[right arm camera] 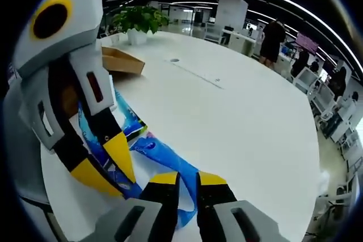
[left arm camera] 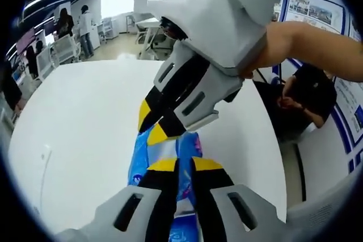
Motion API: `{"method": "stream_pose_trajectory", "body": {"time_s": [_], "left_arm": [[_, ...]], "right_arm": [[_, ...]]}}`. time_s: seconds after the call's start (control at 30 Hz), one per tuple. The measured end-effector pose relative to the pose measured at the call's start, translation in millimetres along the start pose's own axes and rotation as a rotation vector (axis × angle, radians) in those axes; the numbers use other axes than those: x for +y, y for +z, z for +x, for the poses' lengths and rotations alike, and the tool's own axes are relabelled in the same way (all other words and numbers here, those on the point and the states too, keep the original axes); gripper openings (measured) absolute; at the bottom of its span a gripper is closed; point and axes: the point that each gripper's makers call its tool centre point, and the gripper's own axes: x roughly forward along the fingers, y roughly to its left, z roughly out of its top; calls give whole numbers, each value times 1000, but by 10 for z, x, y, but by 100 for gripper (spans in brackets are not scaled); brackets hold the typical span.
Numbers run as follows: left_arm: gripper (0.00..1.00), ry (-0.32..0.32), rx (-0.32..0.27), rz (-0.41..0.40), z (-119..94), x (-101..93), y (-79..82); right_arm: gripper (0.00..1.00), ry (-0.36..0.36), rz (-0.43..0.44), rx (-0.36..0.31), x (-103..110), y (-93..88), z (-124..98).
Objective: Operate the shoe box by opening the lid, removing the specified soft item, and placing it in the target area until the item is outside and the box remains undamaged.
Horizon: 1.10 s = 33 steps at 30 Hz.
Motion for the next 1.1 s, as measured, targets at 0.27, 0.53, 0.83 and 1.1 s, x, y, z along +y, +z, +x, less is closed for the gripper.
{"method": "stream_pose_trajectory", "body": {"time_s": [0.27,0.53,0.83,1.1], "left_arm": [[10,35,0,-12,-209,2,-61],[15,63,-16,-53,-442,-31,-122],[20,107,-42,-125,-784,-53,-315],[28,142,-75,-168,-1106,-54,-490]], "right_arm": [[9,-20,12,-5,11,49,-146],[14,-22,14,-4,118,104,-276],[21,-9,-7,-2,345,180,-402],[26,9,-35,-2,598,252,-515]]}}
